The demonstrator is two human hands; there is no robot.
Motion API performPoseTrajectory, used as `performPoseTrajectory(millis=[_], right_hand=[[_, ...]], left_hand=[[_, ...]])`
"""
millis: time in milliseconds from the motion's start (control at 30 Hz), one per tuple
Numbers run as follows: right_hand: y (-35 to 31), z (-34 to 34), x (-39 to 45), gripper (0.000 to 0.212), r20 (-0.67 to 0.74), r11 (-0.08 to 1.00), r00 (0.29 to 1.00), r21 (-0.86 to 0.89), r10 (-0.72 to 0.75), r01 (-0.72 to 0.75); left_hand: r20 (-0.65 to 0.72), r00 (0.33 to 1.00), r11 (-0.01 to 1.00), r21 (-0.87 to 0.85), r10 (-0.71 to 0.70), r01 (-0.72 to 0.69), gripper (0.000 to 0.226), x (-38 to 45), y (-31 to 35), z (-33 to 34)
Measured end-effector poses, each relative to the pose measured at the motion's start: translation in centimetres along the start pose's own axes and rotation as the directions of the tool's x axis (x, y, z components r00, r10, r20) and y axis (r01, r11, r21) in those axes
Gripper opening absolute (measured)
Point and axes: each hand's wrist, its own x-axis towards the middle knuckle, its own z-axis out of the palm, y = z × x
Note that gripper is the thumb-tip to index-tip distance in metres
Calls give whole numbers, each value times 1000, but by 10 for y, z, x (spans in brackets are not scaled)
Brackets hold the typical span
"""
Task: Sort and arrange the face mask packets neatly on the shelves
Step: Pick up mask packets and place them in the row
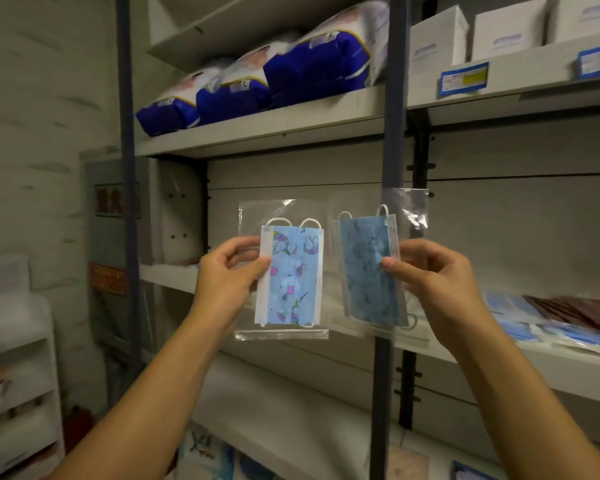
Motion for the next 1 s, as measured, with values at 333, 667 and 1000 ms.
performPoseTrajectory(millis=[333,667,1000], right_hand=[[15,90,4,13,-60,999,997,-5,40,-40],[36,134,40,21,-90,993,989,19,117,-116],[74,166,99,17,-120,993,986,30,117,-114]], left_hand=[[18,1000,999,32,15,-16,23,39,-9,-87],[-1,1000,1000,-20,16,-16,21,80,-37,-122],[66,998,999,-52,17,-13,22,156,-88,-120]])
